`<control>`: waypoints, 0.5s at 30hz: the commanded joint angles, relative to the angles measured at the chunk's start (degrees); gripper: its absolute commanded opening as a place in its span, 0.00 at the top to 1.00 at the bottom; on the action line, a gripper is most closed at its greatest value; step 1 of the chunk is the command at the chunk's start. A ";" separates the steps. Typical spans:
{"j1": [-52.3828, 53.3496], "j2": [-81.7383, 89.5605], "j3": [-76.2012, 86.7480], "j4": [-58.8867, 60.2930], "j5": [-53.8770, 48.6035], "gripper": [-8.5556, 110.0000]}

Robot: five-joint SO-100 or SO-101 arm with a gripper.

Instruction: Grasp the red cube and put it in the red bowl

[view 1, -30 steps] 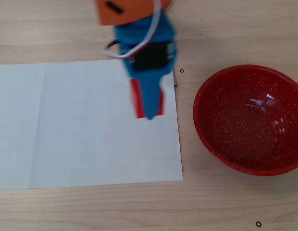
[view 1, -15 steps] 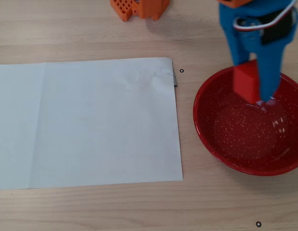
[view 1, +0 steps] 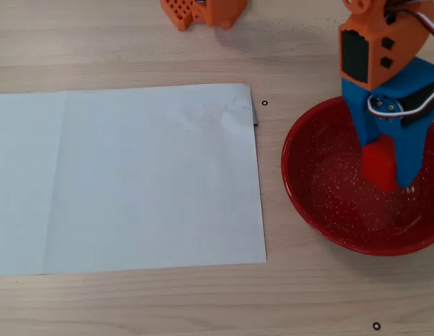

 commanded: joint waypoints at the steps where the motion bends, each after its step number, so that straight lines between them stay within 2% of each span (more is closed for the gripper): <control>1: 1.49 8.79 -2.55 -0.79 -0.18 0.66; 4: 1.14 9.32 -1.32 0.09 -0.44 0.62; 8: 0.70 10.28 -1.93 1.41 -0.62 0.63; 15: -0.70 13.01 -8.35 8.96 -1.23 0.80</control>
